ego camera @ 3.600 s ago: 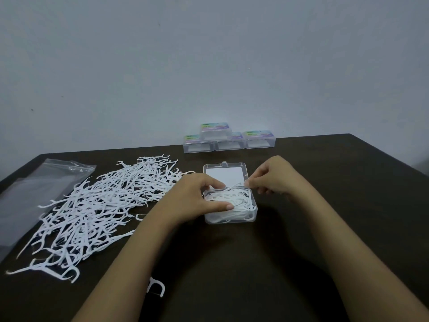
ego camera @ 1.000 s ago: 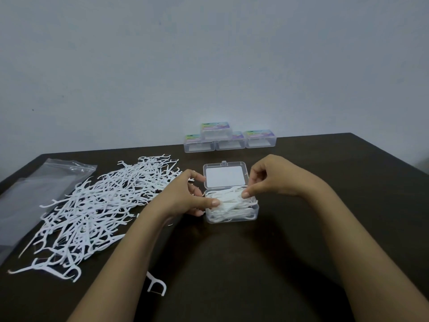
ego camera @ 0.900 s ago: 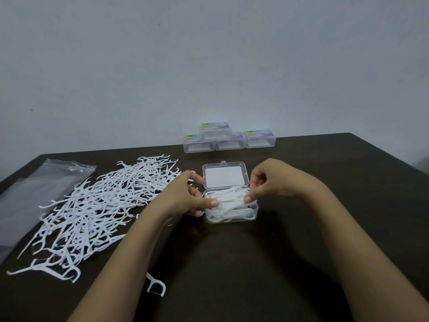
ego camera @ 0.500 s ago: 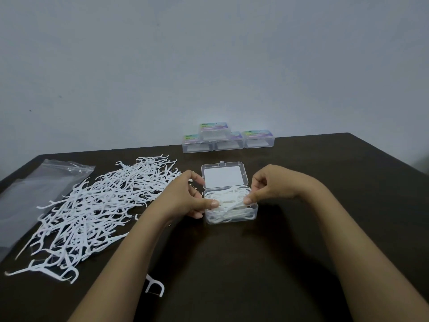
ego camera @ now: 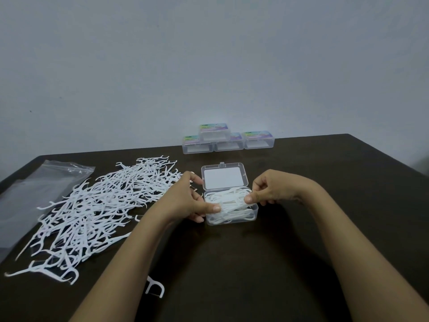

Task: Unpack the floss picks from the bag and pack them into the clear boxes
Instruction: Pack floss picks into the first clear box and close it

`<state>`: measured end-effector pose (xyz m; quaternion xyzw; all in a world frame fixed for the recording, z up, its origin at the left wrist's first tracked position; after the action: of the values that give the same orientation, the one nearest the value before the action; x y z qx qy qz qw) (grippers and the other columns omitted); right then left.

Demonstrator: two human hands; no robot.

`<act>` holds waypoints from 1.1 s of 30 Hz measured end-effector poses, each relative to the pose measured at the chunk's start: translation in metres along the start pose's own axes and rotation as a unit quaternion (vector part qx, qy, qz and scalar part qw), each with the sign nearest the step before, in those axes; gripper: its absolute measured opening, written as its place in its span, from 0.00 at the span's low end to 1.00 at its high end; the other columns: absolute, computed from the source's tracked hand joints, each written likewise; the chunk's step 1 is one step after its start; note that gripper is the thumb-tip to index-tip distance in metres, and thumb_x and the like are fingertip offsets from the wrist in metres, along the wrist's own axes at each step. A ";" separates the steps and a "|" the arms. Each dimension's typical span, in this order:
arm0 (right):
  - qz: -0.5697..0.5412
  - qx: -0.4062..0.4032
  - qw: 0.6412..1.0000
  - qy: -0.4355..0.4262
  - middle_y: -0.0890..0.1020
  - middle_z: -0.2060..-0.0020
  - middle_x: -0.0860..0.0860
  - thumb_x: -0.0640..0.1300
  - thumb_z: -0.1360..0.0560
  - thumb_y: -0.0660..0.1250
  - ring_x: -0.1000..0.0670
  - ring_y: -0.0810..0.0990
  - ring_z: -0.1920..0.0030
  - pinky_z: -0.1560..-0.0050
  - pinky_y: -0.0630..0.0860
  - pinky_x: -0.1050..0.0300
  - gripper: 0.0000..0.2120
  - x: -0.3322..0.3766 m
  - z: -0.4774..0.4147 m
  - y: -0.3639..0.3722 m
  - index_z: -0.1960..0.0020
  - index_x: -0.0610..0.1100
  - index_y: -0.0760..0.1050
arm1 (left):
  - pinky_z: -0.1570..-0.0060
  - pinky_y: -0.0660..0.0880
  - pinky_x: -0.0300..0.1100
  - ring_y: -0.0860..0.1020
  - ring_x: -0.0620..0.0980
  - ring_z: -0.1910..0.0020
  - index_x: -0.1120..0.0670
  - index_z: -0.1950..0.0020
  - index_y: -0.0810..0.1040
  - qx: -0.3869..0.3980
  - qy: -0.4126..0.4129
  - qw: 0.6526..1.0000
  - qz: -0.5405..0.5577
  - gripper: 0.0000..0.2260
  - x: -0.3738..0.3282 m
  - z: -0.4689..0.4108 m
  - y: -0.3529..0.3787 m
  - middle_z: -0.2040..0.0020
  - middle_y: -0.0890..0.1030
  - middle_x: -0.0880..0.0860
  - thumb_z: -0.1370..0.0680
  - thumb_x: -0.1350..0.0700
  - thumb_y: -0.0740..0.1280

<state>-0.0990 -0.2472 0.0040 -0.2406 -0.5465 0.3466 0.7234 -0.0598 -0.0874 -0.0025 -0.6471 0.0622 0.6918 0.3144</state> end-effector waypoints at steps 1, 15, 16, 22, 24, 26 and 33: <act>0.001 0.000 1.000 0.002 0.76 0.70 0.52 0.55 0.31 0.69 0.54 0.69 0.69 0.65 0.66 0.62 0.15 0.000 0.000 0.000 0.66 0.45 0.72 | 0.77 0.73 0.33 0.73 0.42 0.79 0.55 0.43 0.64 -0.001 -0.001 1.000 0.003 0.26 0.000 0.001 0.000 0.66 0.74 0.55 0.34 0.65 0.75; -0.214 -0.022 0.976 0.033 0.77 0.69 0.45 0.41 0.22 0.62 0.56 0.72 0.79 0.78 0.67 0.67 0.08 -0.015 -0.008 -0.001 0.45 0.39 0.72 | 0.78 0.73 0.34 0.72 0.42 0.79 0.61 0.41 0.70 -0.016 -0.037 0.994 0.097 0.14 0.011 -0.003 -0.001 0.65 0.73 0.56 0.24 0.57 0.65; -0.216 -0.016 0.976 0.035 0.77 0.69 0.44 0.41 0.22 0.61 0.56 0.73 0.78 0.78 0.68 0.66 0.08 -0.015 -0.008 0.000 0.44 0.39 0.72 | 0.78 0.74 0.34 0.72 0.42 0.79 0.60 0.42 0.70 -0.016 -0.037 0.994 0.101 0.12 0.011 -0.003 -0.001 0.65 0.73 0.56 0.23 0.57 0.65; -0.252 0.025 0.967 0.030 0.79 0.65 0.41 0.35 0.24 0.63 0.51 0.79 0.72 0.71 0.78 0.61 0.12 -0.013 -0.008 0.004 0.40 0.39 0.70 | 0.72 0.79 0.40 0.71 0.46 0.70 0.58 0.43 0.71 -0.002 -0.040 0.990 0.132 0.11 0.010 -0.002 0.001 0.61 0.70 0.56 0.24 0.58 0.66; -0.275 0.033 0.961 0.024 0.80 0.63 0.40 0.32 0.25 0.64 0.50 0.81 0.71 0.70 0.79 0.61 0.15 -0.013 -0.008 0.005 0.39 0.39 0.69 | 0.68 0.81 0.42 0.72 0.47 0.68 0.56 0.42 0.71 0.005 -0.040 0.990 0.139 0.14 0.009 -0.002 0.002 0.60 0.69 0.56 0.26 0.60 0.69; -0.294 0.041 0.955 0.018 0.81 0.63 0.39 0.29 0.27 0.64 0.49 0.82 0.70 0.69 0.79 0.61 0.17 -0.012 -0.007 0.005 0.40 0.39 0.69 | 0.67 0.81 0.42 0.75 0.47 0.65 0.54 0.42 0.70 0.013 -0.039 0.989 0.142 0.18 0.009 -0.001 0.002 0.59 0.70 0.56 0.29 0.62 0.71; -0.304 0.064 0.950 0.012 0.82 0.67 0.42 0.25 0.29 0.64 0.48 0.83 0.69 0.68 0.80 0.60 0.19 -0.013 -0.006 0.007 0.42 0.41 0.70 | 0.65 0.81 0.42 0.76 0.48 0.64 0.51 0.47 0.69 0.038 -0.031 0.988 0.144 0.22 0.008 0.000 0.005 0.60 0.71 0.54 0.34 0.69 0.73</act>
<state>-0.0973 -0.2525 -0.0108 -0.0206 -0.5616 0.1416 0.8150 -0.0616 -0.0884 -0.0118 -0.5974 0.1712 0.7465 0.2377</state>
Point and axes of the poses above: each hand's wrist, its own z-axis away from the middle knuckle, its own y-axis out of the palm, x = y × z, the point moved 9 cm from there along -z, towards the middle knuckle
